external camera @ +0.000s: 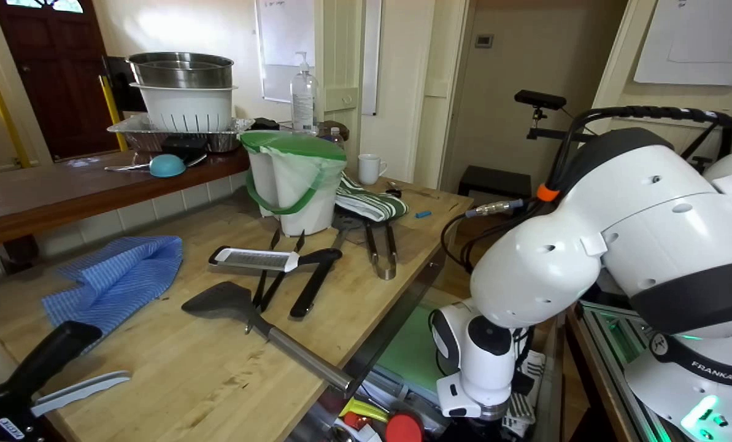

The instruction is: Take the black item out of the drawer

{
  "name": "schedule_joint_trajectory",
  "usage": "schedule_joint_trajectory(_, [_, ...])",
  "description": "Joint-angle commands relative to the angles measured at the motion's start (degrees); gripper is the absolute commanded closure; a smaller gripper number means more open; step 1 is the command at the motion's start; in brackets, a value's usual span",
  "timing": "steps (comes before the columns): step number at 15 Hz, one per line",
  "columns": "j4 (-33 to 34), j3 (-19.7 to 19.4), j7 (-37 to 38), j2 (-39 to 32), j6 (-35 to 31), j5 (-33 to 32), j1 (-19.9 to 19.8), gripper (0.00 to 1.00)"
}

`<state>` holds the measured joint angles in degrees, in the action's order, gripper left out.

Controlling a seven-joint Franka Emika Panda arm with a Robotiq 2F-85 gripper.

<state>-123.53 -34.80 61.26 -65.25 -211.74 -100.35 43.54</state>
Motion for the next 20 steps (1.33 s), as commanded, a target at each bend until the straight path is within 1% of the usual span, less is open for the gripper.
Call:
schedule_joint_trajectory(1, [0.1,1.7,-3.1,1.0,3.4,3.9,-0.3,0.0])
schedule_joint_trajectory(4, [2.5,2.2,-2.0,-0.7,2.8,6.4,-0.8,0.0])
schedule_joint_trajectory(6, [3.5,2.3,-1.3,-1.5,1.9,6.5,-0.8,0.0])
schedule_joint_trajectory(7, [3.9,2.3,-1.0,-2.1,1.5,6.0,-0.7,0.0])
schedule_joint_trajectory(9, [4.5,2.0,1.7,-3.9,-0.4,2.3,0.5,0.0])
schedule_joint_trajectory(11, [5.4,2.2,3.3,-5.5,-0.8,0.8,0.8,0.0])
schedule_joint_trajectory(14, [7.4,3.2,4.2,-7.0,1.4,3.0,1.0,0.0])
schedule_joint_trajectory(19, [12.6,2.7,9.5,-10.3,0.6,1.3,2.3,0.0])
schedule_joint_trajectory(20, [13.3,2.5,10.7,-10.9,0.4,0.8,2.7,0.02])
